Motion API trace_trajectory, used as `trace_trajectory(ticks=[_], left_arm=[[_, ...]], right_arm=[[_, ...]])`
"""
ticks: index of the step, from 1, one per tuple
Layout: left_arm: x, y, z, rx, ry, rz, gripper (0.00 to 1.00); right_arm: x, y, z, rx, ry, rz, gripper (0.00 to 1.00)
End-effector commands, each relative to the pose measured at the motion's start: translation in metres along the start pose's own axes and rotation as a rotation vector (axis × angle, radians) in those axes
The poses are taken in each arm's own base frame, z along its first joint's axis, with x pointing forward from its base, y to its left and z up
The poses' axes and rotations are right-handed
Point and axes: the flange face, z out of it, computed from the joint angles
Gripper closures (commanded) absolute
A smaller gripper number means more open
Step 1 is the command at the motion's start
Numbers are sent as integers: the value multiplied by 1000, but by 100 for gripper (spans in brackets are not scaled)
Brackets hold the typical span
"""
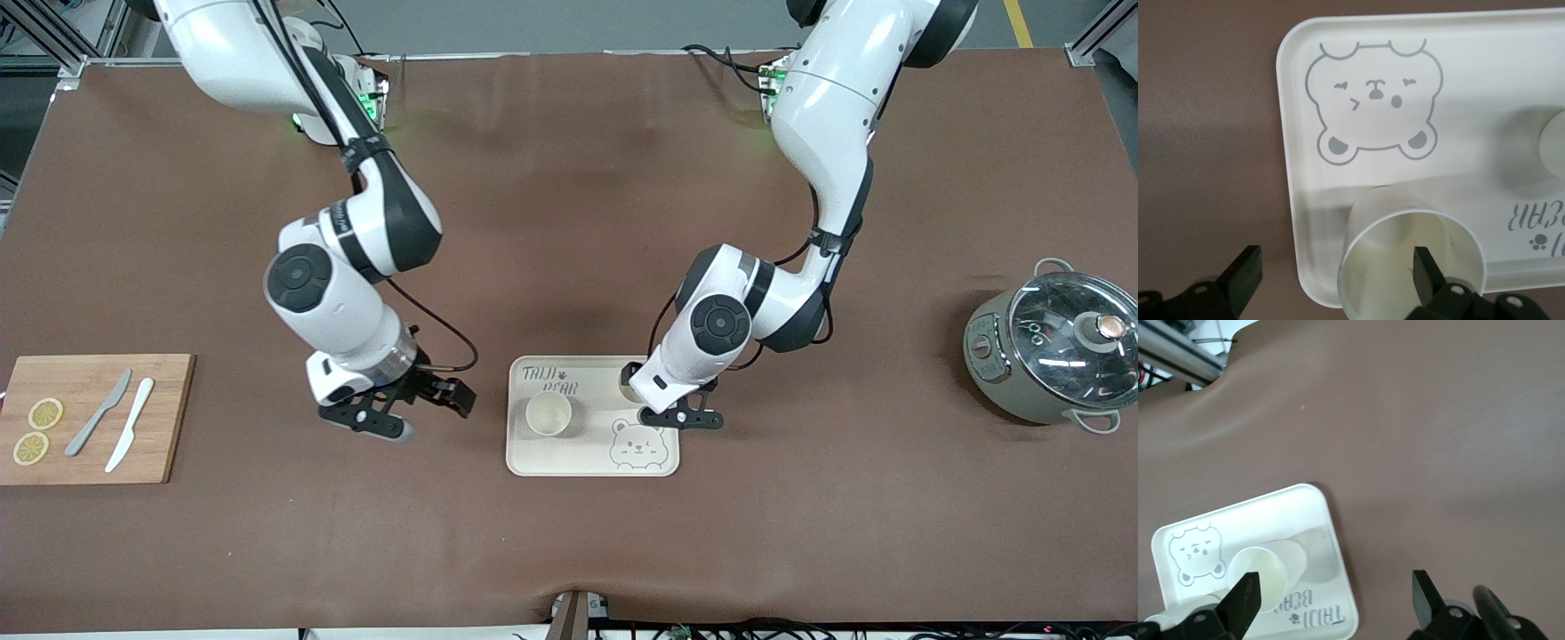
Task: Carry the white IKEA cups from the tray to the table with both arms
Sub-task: 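Close the left gripper and the right gripper on the cup rims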
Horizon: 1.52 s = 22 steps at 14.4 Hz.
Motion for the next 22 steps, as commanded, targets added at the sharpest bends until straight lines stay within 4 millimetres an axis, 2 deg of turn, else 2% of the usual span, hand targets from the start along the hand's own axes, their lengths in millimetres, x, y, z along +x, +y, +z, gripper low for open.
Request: trace_trajectory(ticks=[1, 4, 6, 7, 8, 14, 21, 22], left_arm=[[-1, -1, 8, -3, -1, -15, 0], [-1, -2, 15, -1, -3, -13, 0], [-1, -1, 16, 0, -3, -13, 0], [-2, 1, 16, -10, -8, -49, 37], [-3, 3, 15, -4, -5, -108, 99], [-3, 3, 18, 14, 2, -104, 100], [5, -9, 5, 13, 21, -123, 100], [9, -14, -9, 16, 39, -128, 100]], right_arm=[[-7, -23, 18, 10, 8, 12, 0], [-19, -34, 36, 23, 18, -7, 0], [-22, -36, 43, 20, 16, -12, 0], [-23, -35, 48, 16, 14, -14, 0], [-23, -35, 52, 17, 17, -15, 0], [-43, -46, 97, 51, 49, -17, 0], [-50, -46, 114, 45, 46, -21, 0], [-52, -49, 115, 57, 55, -25, 0]])
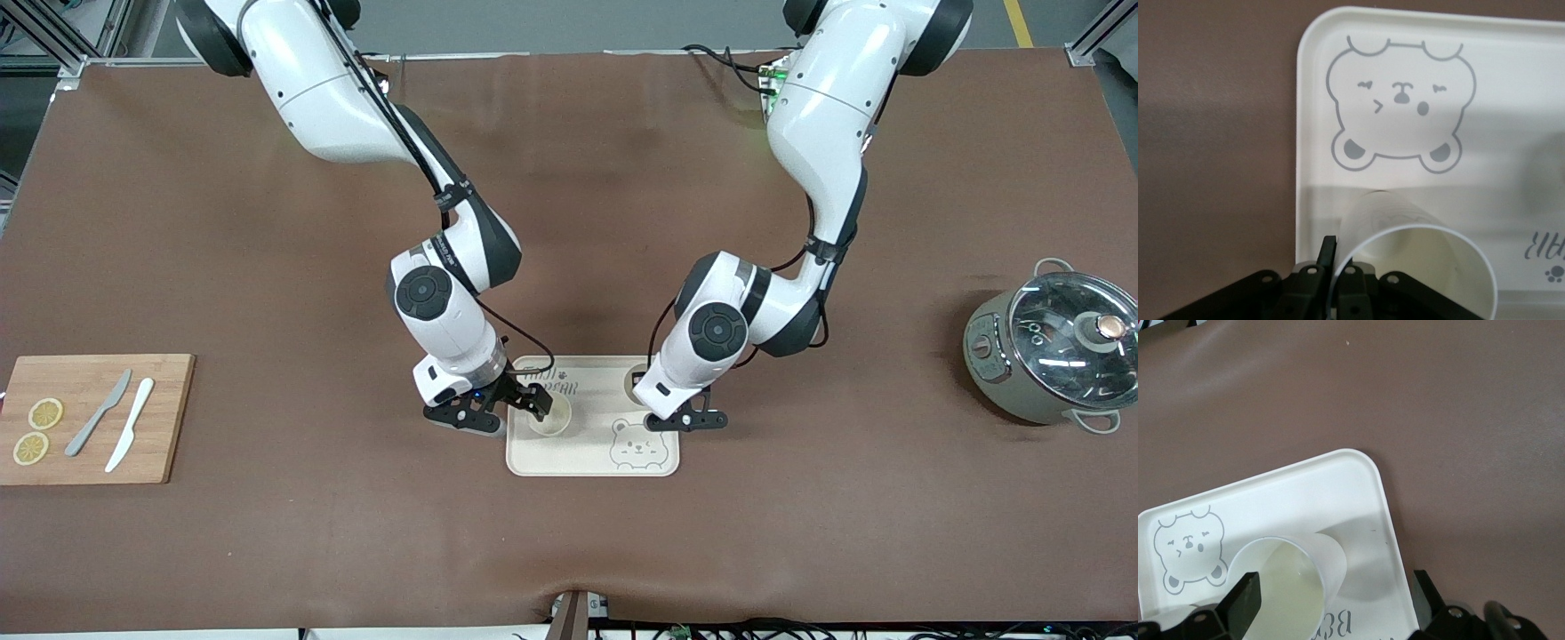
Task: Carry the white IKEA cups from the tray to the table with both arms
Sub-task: 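Lift the cup with the left gripper and carry it toward the pot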
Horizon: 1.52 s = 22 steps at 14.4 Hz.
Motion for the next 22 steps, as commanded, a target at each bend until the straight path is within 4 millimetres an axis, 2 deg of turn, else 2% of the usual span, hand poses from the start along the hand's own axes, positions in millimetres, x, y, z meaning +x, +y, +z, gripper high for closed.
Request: trace_trajectory(ticks=[1, 3, 5, 8, 11, 14, 16, 19, 20, 22], left_arm=[[11, -16, -45, 6, 48, -28, 100], [9, -40, -84, 13, 31, -2, 100], [4, -69, -110, 15, 26, 43, 100], [-3, -101, -124, 20, 16, 98, 100], [-15, -124, -125, 27, 0, 129, 100], [-42, -157, -129, 21, 27, 134, 100], [-59, -189, -120, 23, 35, 183, 100], [-72, -244, -99, 29, 31, 238, 100], [-73, -257, -92, 30, 24, 242, 100], [-77, -269, -75, 33, 38, 265, 100]], right_arm=[[-7, -11, 11, 15, 19, -2, 0], [-10, -11, 15, 13, 19, -1, 0], [-14, -12, 19, 8, 15, -7, 0], [-17, -15, 20, 6, 17, -17, 0], [-18, -13, 24, -2, 14, -21, 0], [-21, -10, 32, -33, 28, -68, 0], [-22, -10, 34, -35, 26, -68, 0], [-23, -10, 35, -36, 25, -66, 0], [-25, -11, 36, -35, 24, -69, 0], [-27, -13, 37, -34, 21, -60, 0]])
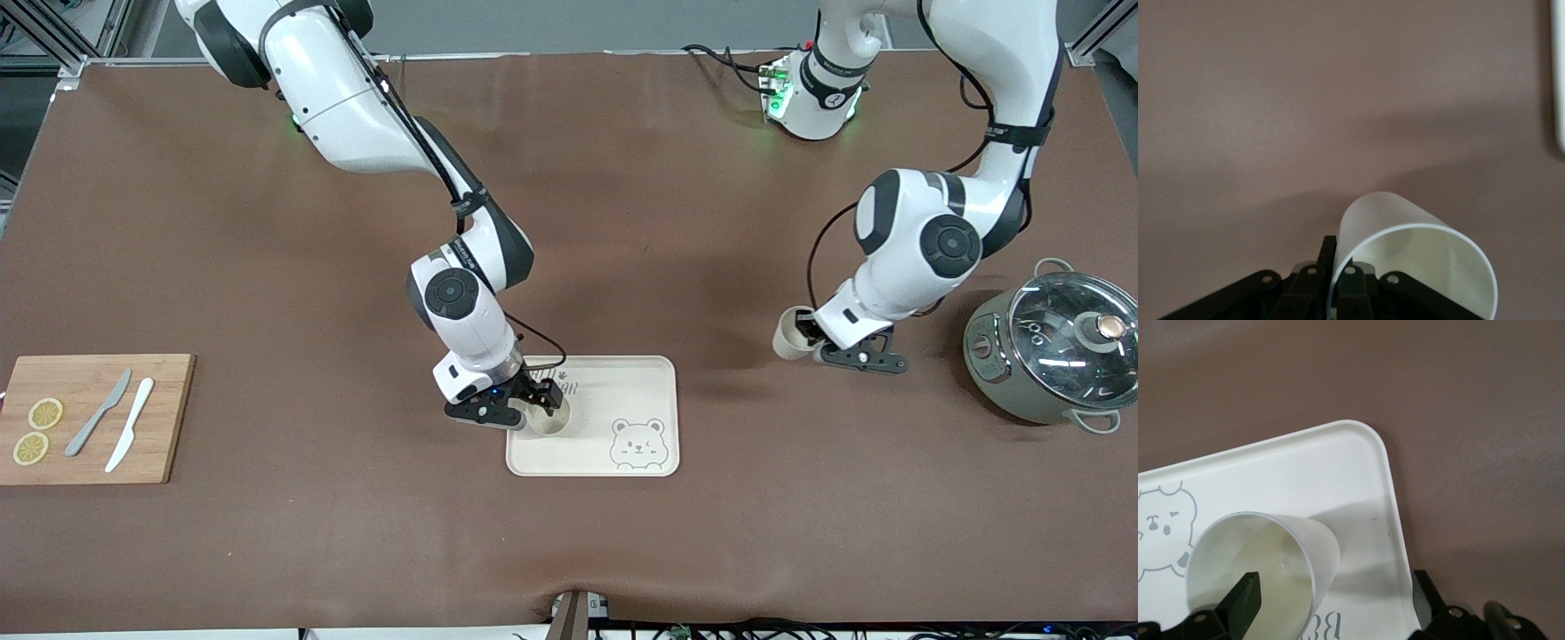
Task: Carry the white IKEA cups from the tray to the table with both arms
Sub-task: 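Lift the cup with the left gripper and carry it toward the pot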
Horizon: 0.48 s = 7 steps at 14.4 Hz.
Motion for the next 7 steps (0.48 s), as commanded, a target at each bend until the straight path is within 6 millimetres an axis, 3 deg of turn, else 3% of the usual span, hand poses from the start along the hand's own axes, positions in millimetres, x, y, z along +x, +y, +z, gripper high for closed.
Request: trace_trajectory(ticks=[1, 7], left_arm=[[-14, -13, 16, 14, 21, 32, 100], [-14, -21, 44, 8, -11, 23, 100]], right_arm=[[-3, -9, 2, -1, 15, 18, 0], [-4, -15, 4, 26, 38, 16, 0]])
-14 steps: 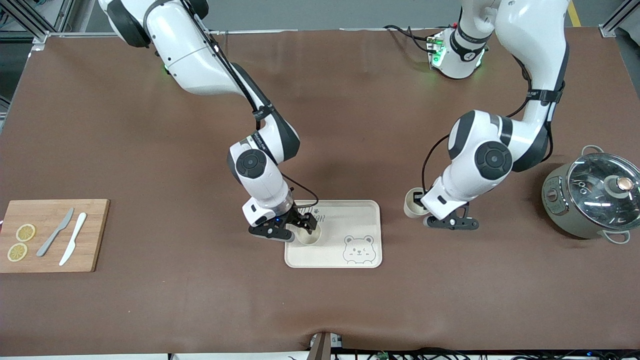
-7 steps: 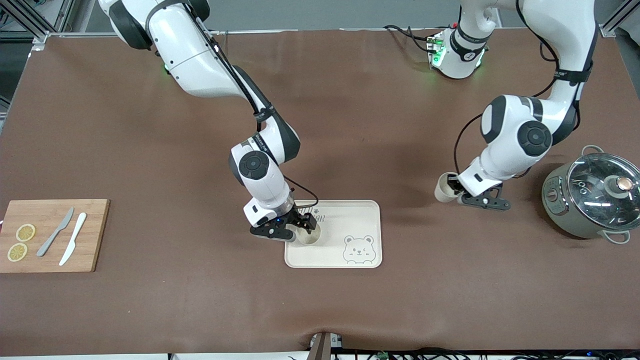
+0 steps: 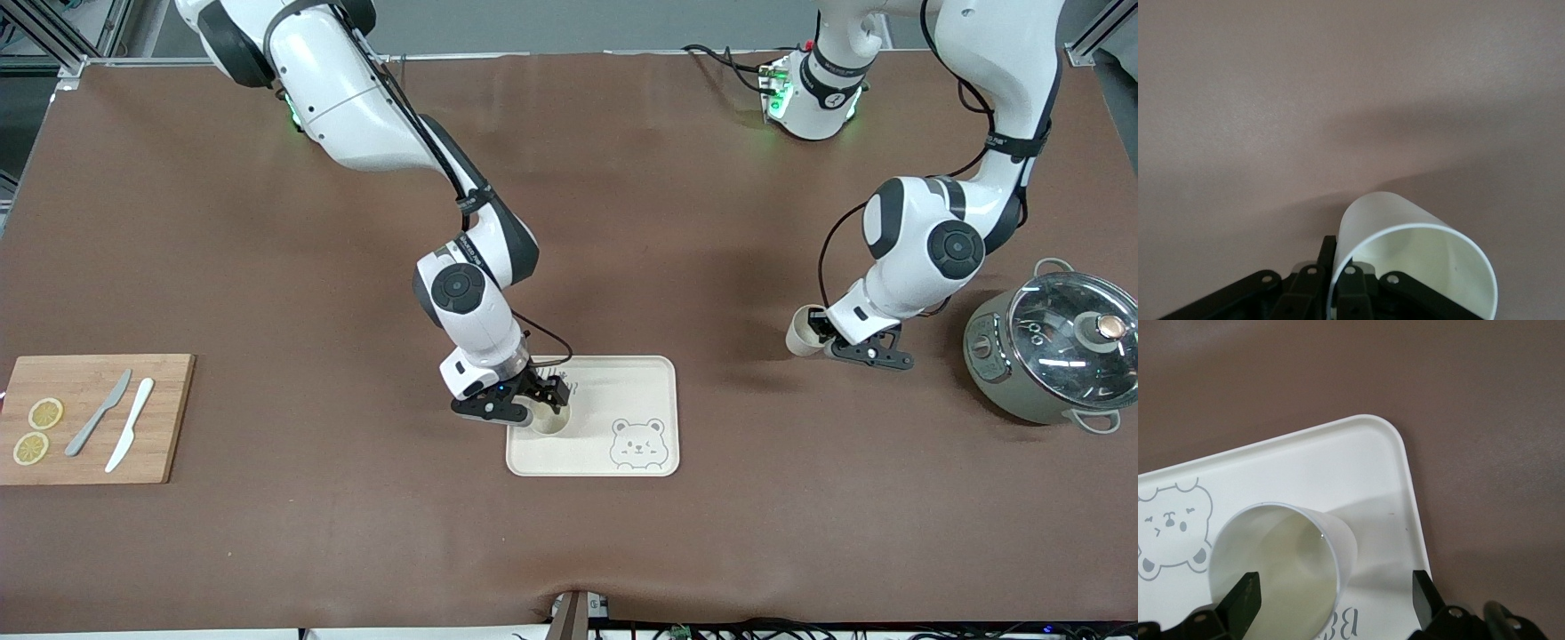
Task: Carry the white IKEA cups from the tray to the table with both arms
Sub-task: 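Lift the cup with the left gripper and carry it toward the pot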
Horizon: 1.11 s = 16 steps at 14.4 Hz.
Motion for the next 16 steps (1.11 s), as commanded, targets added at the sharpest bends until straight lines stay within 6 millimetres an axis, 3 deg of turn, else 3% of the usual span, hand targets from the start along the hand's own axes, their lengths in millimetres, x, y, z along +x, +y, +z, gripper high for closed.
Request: trace_trajectory(ticks=[1, 2, 6, 9, 10, 11, 12, 13, 16], left_arm=[[2, -5, 17, 3, -8, 3, 100], [4, -11, 20, 4, -2, -7, 100], [5, -14, 21, 5, 3, -13, 100], [6, -14, 34, 10, 10, -9, 100], [6, -14, 36, 13, 8, -2, 100], [7, -14, 36, 14, 9, 7, 46], [8, -14, 37, 16, 9, 34, 0], [9, -9, 37, 16, 9, 40, 0], [10, -11, 32, 15, 13, 36, 0]], right_arm=[[3, -7, 3, 8, 25, 10, 0], [2, -7, 4, 8, 23, 9, 0], [2, -7, 3, 9, 24, 8, 31], [-1, -8, 6, 5, 23, 1, 51], [-2, -10, 7, 7, 24, 0, 61], [-4, -12, 8, 18, 34, -3, 73], [-4, -14, 8, 32, 43, -3, 87], [-5, -14, 10, 38, 47, 5, 100], [-3, -15, 7, 46, 52, 21, 100]])
